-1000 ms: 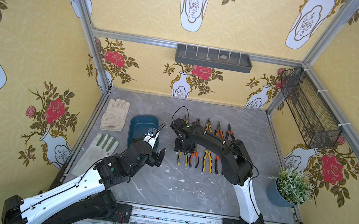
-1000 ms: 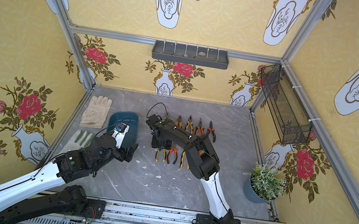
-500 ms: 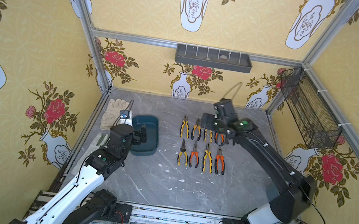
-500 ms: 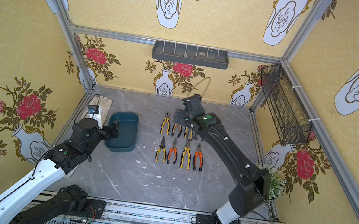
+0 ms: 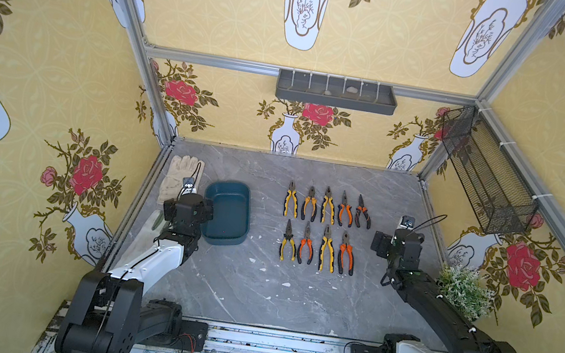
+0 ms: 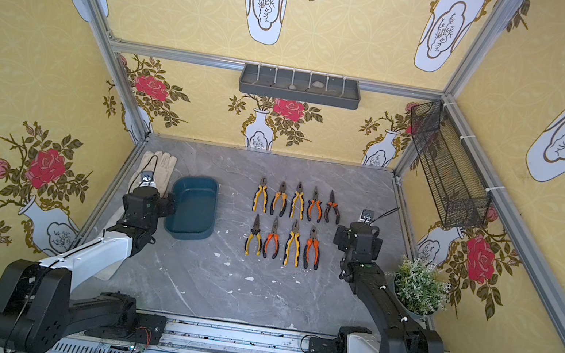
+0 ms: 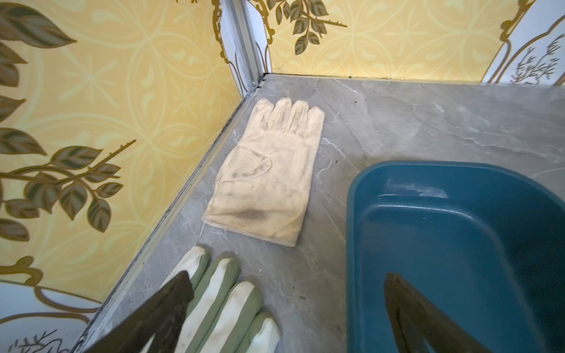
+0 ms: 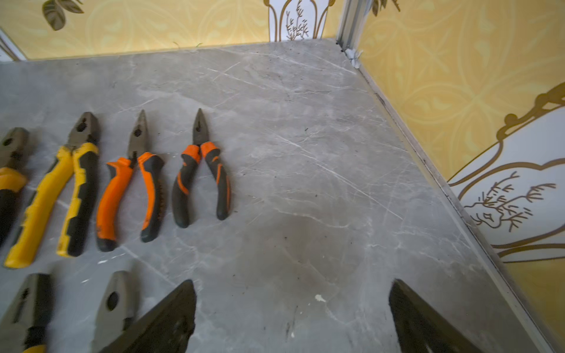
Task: Take the pliers out of the storage box
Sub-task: Reset both arms
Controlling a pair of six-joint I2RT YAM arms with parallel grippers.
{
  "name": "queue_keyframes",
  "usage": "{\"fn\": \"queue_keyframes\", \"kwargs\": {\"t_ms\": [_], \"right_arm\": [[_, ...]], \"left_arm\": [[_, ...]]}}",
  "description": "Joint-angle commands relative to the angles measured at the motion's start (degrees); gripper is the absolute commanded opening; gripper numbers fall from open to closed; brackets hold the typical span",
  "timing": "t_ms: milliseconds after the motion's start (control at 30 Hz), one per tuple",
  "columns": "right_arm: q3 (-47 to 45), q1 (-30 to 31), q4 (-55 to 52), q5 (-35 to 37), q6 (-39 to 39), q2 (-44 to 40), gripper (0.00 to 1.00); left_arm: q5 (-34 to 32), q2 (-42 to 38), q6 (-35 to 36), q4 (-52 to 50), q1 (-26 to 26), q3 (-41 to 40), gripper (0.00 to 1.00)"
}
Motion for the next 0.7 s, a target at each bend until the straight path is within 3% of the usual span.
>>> {"fn": "queue_keyframes", "kwargs": {"t_ms": [0,167,300,400,467,533,667], "right_arm": [[-5.4,-2.2,18.9,-1.2,-3.1,1.3,0.97],[-14.0,-5.0,37.9,-7.0,-4.0,6.2,0.98],[-16.5,-7.9,49.0,-12.9,-4.2,13.7,0.97],[-17.9,-10.7,54.8,-15.3,-2.7,17.2,0.97],[-16.7,-10.8,48.4,-16.8,-2.5,14.5,0.97],[-17.4,-10.9,52.9,-17.3,-2.9,16.6,0.97],[-16.6,-11.1,49.7,-17.4,-2.6,15.5,0.97]], "left_arm": [[4.5,0.2,0.9,-1.1,1.0,-0.7,0.99],[4.9,-2.1,-2.4,14.4,1.9,-11.5,0.99],[5.5,-1.4,0.5,16.5,2.0,-11.9,0.99],[6.0,-1.8,4.5,25.4,2.1,-15.6,0.99],[7.2,-0.8,4.7,31.4,3.3,-18.1,0.99],[7.5,1.2,4.2,35.3,4.5,-19.1,0.99],[11.0,0.6,2.9,30.6,6.9,-17.3,0.99]]}}
